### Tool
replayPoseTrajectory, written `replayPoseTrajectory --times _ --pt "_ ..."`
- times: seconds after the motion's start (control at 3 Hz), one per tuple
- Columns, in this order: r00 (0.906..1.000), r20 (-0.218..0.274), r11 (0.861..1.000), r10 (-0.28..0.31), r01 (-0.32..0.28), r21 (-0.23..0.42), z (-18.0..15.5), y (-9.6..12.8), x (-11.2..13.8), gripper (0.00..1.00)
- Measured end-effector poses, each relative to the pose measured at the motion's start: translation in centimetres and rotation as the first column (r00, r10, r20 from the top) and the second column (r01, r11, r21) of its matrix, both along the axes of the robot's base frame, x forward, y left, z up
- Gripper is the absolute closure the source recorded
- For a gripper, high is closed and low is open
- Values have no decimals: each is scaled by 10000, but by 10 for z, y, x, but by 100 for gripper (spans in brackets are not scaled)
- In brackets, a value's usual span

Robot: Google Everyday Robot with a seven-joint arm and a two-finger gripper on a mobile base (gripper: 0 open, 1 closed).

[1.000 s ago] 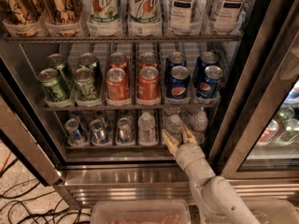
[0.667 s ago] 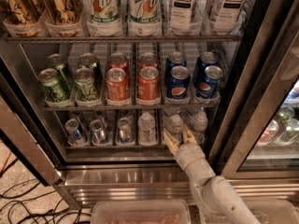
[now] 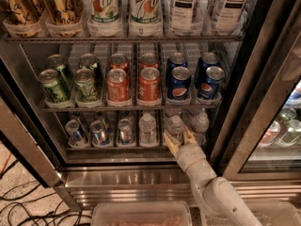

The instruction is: Pick water bottle from bottom shelf of fridge

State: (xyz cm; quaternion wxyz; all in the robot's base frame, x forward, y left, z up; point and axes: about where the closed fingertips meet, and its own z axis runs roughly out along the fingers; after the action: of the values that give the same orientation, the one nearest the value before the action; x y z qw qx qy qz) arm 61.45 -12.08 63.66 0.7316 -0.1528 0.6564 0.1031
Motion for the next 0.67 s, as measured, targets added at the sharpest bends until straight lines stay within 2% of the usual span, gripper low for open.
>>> replayPoseTrajectory --times 0.33,0.67 --pt "9985 540 9999 20 -13 -146 18 -5 0 100" --pt "9985 550 9999 24 -16 -150 15 -5 0 100"
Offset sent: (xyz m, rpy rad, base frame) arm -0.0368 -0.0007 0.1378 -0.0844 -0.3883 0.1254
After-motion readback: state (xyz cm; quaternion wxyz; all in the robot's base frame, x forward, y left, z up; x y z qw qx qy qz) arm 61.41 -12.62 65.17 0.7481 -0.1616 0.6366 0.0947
